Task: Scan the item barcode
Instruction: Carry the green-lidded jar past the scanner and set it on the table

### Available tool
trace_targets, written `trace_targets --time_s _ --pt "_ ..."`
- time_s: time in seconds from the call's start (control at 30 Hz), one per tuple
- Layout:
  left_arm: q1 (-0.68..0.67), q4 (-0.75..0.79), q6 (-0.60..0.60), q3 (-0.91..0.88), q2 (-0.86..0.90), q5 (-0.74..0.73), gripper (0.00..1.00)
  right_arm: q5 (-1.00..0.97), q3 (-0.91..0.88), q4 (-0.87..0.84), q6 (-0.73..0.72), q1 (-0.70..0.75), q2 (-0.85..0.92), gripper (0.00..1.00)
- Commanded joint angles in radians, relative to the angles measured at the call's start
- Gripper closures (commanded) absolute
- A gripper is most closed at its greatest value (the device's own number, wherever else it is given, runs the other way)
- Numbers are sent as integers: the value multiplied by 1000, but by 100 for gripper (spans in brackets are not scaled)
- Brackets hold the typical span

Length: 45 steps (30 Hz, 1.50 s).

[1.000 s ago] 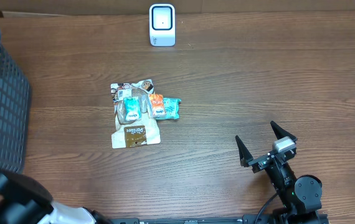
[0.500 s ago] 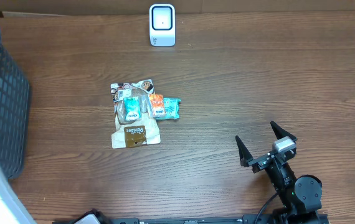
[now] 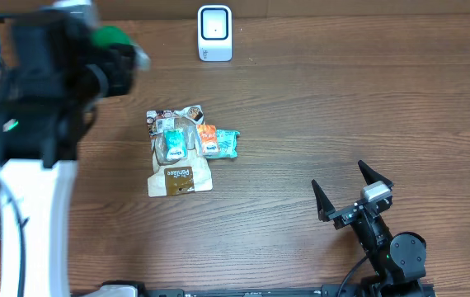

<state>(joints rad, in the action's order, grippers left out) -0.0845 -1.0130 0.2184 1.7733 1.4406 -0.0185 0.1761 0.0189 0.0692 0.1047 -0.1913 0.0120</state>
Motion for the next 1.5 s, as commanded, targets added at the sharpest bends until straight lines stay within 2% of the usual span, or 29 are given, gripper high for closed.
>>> trace_targets --time_s 0.0,0.33,0.63,0.97,1.23,1.3,1.47 --pt "-112 -8 35 10 99 -1 70 -6 -11 -5 -4 2 -9 0" --pt "-370 27 128 10 353 -8 70 -6 -11 -5 -4 2 -9 0" --pt "-535 19 150 10 534 3 70 -6 -11 -5 -4 2 -9 0" --pt "-571 50 209 10 679 12 71 -6 -11 -5 -4 2 -9 0" --pt "-571 125 209 10 682 34 69 -6 -11 -5 -4 2 -9 0" --pt "-571 119 209 10 682 33 63 -6 -11 -5 -4 2 -9 0" --pt "-570 74 208 10 682 33 41 -6 -11 -5 -4 2 -9 0"
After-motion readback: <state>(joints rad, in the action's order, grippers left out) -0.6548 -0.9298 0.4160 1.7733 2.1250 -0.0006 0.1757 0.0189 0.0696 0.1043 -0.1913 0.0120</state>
